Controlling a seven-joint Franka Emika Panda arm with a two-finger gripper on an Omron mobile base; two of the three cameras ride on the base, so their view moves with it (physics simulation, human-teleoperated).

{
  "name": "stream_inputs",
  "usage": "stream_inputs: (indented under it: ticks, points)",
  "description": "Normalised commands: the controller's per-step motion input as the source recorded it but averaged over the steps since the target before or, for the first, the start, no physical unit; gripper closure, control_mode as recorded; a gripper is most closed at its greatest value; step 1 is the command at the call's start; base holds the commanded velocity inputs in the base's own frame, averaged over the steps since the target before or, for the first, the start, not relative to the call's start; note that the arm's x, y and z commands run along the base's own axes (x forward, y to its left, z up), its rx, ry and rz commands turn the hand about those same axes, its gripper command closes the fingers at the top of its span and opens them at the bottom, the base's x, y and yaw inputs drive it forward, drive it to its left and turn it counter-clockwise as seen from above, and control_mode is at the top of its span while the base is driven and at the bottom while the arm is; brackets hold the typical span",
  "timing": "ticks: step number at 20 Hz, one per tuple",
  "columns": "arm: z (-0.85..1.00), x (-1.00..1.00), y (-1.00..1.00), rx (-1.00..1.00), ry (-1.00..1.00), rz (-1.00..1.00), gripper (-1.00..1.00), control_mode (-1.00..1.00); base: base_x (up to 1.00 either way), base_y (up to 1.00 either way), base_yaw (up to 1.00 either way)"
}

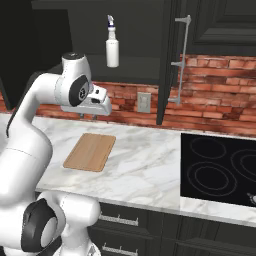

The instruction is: Grab the spray bottle from the cabinet, then place it next to the cutting board for sanitizing. Then grab the dish brush from the countertop next to the sink and place it next to the cutting board.

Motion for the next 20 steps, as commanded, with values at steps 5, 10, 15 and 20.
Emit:
stream_inputs:
  ticks: [5,10,15,20]
  points:
    - [0.01,-0.44,0.01,-0.01,-0.13,0.00,-1.00,-1.00,0.00,0.00,0.00]
    - [0.07,-0.80,0.01,-0.08,-0.32,0.00,-1.00,-1.00,0.00,0.00,0.00]
    - [0.42,-0.63,0.02,-0.02,-0.44,0.00,-1.00,-1.00,0.00,0.00,0.00]
    - [0.69,-0.46,0.00,0.00,-0.33,0.00,-1.00,-1.00,0.00,0.00,0.00]
